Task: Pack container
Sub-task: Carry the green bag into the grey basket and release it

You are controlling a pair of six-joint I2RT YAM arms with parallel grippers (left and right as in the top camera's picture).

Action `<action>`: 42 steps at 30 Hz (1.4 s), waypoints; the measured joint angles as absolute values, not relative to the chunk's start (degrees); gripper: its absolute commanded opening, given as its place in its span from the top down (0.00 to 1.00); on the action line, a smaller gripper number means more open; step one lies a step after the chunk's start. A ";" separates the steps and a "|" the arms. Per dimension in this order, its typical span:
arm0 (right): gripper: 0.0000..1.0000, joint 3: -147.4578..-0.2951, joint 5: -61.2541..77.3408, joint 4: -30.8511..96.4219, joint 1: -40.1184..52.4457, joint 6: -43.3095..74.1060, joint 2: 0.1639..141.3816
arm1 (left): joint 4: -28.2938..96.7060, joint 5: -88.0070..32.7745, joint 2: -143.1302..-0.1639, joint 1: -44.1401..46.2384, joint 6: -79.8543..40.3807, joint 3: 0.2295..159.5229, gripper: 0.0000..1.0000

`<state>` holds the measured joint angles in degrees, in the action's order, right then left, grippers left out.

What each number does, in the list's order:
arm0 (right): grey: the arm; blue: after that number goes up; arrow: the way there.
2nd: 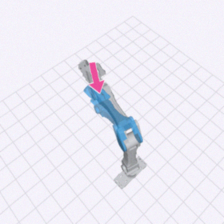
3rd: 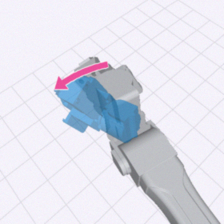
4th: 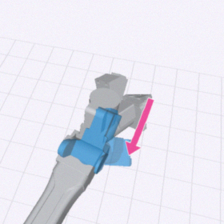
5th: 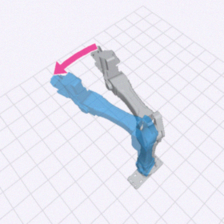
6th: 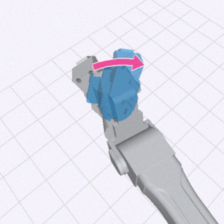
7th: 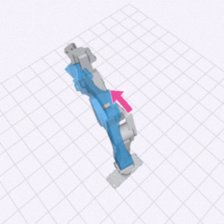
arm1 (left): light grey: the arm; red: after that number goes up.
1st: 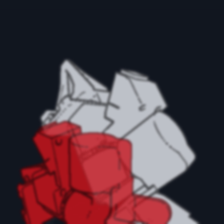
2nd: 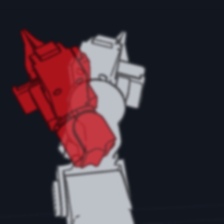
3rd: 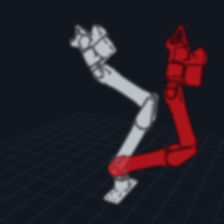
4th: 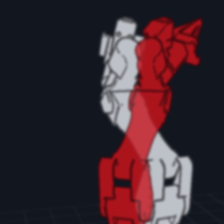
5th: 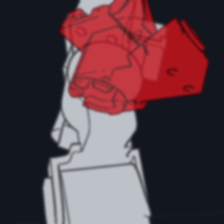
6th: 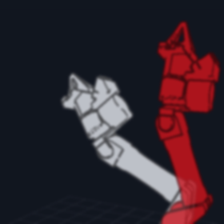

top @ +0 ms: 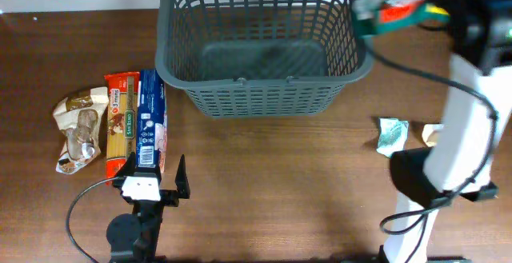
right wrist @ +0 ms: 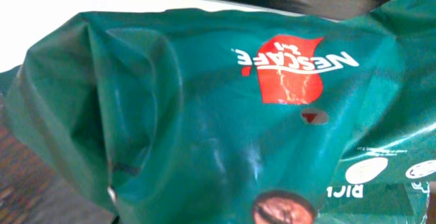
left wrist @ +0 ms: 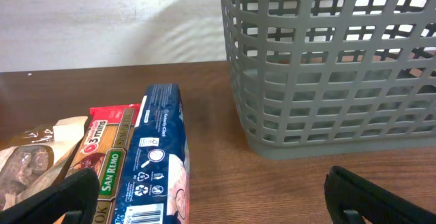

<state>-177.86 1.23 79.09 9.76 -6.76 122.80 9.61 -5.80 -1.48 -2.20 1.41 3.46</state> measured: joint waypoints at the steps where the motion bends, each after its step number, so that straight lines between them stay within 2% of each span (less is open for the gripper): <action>1: 0.96 -177.07 1.52 77.80 11.79 -7.70 123.42 | 9.61 -5.80 -1.50 -2.20 1.41 3.46 0.01; 9: 0.96 -163.96 2.83 67.85 20.99 -11.60 128.92 | 9.61 -5.80 -1.50 -2.20 1.41 3.46 0.01; 23: 0.96 -135.46 2.07 54.74 21.43 -12.43 130.39 | 9.61 -5.80 -1.48 -2.20 1.41 3.46 0.01; 28: 0.97 -125.78 2.48 54.57 21.43 -11.33 130.82 | 9.61 -5.80 -1.48 -2.20 1.41 3.46 0.01; 32: 0.96 -123.79 2.70 54.37 21.43 -10.74 131.33 | 9.61 -5.80 -1.48 -2.20 1.41 3.46 0.01; 33: 0.83 -123.76 2.70 54.37 21.43 -10.70 131.33 | 9.61 -5.80 -1.48 -2.20 1.41 3.46 0.01; 34: 0.65 -123.79 2.70 54.35 21.43 -10.59 131.33 | 9.61 -5.80 -1.48 -2.20 1.41 3.46 0.01; 37: 0.32 -124.79 2.17 54.98 21.43 -10.39 131.28 | 9.61 -5.80 -1.48 -2.20 1.41 3.46 0.01; 39: 0.22 -127.39 0.82 57.04 21.43 -10.79 131.07 | 9.61 -5.80 -1.50 -2.20 1.41 3.46 0.01; 42: 0.19 -134.15 -2.52 60.62 21.43 -10.90 130.37 | 9.61 -5.82 -1.50 -2.20 1.41 3.46 0.01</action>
